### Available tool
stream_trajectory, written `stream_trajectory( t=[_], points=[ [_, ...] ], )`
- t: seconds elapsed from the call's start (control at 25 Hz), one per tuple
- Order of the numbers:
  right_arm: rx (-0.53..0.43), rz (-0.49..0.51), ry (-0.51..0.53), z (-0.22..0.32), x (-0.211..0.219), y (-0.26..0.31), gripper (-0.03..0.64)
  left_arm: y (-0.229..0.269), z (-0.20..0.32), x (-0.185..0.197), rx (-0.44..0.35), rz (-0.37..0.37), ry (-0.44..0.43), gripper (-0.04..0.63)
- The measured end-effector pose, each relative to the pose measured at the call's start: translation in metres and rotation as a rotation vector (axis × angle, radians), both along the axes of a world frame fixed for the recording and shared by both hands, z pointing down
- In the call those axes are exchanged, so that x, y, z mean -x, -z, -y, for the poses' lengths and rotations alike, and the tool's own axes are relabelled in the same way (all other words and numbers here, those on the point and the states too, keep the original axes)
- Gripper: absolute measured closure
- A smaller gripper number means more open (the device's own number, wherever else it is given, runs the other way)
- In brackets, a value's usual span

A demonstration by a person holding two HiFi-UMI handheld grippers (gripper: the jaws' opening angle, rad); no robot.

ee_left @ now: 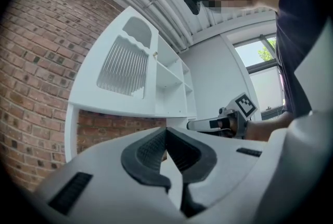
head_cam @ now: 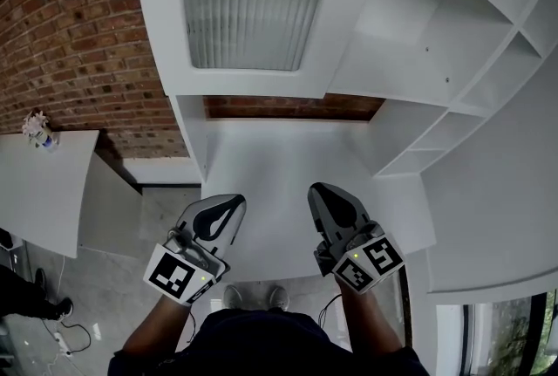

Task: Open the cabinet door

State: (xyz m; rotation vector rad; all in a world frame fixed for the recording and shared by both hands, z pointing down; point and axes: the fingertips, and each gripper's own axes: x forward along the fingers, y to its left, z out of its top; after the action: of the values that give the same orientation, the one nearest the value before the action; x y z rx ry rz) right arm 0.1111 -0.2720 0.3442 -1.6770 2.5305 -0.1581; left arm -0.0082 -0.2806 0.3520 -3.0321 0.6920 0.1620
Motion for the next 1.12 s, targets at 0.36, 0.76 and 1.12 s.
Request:
stream_trajectory(
  t=[0.36,0.76,1.12],
  points=[
    [-0.087,-0.071,-0.011,0.030,-0.022,0.031,0.592,-0.005,0.017,-0.009,0.002,0.005,0.010,0.588],
    [-0.181,-0.099,0.037,0.060,-0.033,0.065,0.591,-0.002,0.027,-0.023,0.000,0.012,0.050,0.588],
    [-0.232,-0.100,0.052,0.081,-0.040,0.083,0.591,-0.006,0.028,-0.026,0.005,0.023,0.085,0.588]
  ],
)
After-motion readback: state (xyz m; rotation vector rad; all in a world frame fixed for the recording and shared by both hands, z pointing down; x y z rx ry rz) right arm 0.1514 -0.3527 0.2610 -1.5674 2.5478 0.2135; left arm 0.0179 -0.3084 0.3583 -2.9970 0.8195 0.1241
